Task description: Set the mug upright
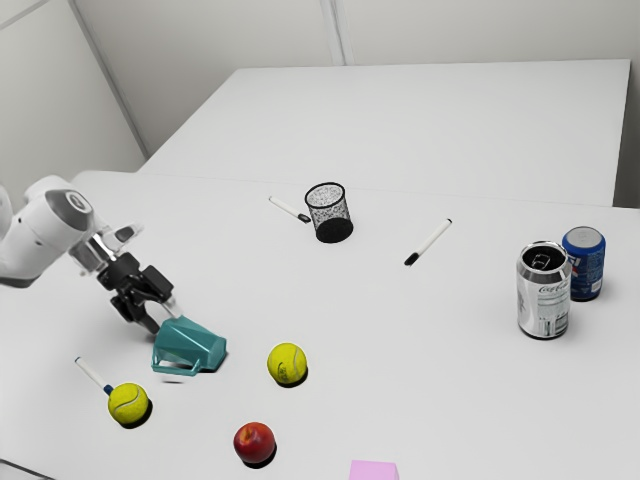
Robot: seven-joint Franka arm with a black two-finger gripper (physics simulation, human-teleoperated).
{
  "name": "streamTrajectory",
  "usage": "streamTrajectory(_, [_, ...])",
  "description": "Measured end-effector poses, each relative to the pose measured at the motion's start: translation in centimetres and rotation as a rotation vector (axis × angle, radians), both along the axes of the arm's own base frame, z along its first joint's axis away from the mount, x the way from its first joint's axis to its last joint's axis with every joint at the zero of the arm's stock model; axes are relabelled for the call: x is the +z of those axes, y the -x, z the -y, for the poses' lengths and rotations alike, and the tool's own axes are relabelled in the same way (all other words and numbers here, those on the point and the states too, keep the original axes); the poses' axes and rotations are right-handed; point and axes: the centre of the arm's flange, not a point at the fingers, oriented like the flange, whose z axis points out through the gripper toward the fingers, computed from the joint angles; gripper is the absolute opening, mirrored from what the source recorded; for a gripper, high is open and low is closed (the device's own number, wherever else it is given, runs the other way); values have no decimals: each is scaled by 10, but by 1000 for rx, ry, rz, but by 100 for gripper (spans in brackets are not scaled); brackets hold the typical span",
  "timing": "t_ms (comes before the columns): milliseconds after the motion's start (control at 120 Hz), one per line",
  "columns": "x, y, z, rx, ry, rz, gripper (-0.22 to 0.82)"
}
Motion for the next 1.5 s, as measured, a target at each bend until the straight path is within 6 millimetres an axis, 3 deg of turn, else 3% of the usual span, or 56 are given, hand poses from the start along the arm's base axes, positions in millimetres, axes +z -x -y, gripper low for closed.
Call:
streamTrajectory(467, [-4, -5, 14, 47, 78, 1, 60])
streamTrajectory(717, [-13, 5, 25, 72, 141, -42, 59])
streamTrajectory(967, [-8, 4, 34, 70, 166, -47, 35])
streamTrajectory(1183, [-4, 4, 39, 61, 180, -51, 1])
streamTrajectory(1500, [9, 4, 50, 48, 234, -47, -15])
